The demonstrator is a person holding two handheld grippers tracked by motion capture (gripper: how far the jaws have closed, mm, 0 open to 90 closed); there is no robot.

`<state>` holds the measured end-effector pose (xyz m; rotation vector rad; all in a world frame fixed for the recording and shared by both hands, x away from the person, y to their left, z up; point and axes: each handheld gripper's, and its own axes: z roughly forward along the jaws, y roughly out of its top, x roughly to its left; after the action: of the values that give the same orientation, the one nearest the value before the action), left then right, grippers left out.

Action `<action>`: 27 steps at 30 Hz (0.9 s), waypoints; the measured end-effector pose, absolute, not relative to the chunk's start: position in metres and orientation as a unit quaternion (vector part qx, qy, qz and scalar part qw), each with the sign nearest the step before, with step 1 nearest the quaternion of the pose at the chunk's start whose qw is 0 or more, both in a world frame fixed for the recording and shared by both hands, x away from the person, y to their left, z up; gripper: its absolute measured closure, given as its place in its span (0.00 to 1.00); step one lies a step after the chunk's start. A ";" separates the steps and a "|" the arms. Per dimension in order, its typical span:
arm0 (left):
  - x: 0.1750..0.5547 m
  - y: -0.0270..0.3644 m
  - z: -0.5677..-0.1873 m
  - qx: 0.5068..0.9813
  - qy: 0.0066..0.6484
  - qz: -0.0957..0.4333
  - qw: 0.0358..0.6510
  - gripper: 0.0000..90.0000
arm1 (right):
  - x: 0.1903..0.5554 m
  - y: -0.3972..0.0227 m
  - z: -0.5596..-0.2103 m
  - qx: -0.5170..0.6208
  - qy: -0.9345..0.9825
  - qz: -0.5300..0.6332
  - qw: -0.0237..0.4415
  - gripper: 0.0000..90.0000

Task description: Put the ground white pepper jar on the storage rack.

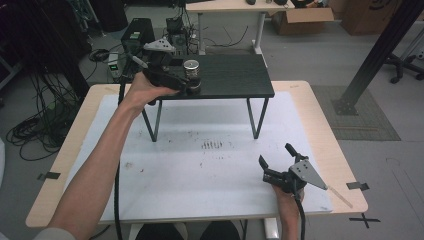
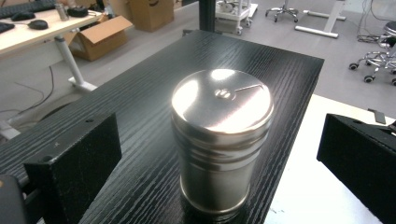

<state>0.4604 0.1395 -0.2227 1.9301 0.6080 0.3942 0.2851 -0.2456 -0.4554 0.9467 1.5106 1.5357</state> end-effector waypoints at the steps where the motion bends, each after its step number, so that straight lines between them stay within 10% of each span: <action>1: 0.460 0.140 -0.222 0.803 0.253 0.165 0.514 0.00 | 0.285 -0.246 -0.455 0.371 0.593 0.603 0.384 0.02; 27: 0.409 0.186 -0.221 0.789 0.246 0.197 0.528 0.00 | 0.285 -0.246 -0.455 0.371 0.593 0.602 0.385 0.02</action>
<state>0.4086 0.1863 -0.2208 1.8843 0.5877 0.4712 0.2853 -0.2456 -0.4553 0.9441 1.5112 1.5342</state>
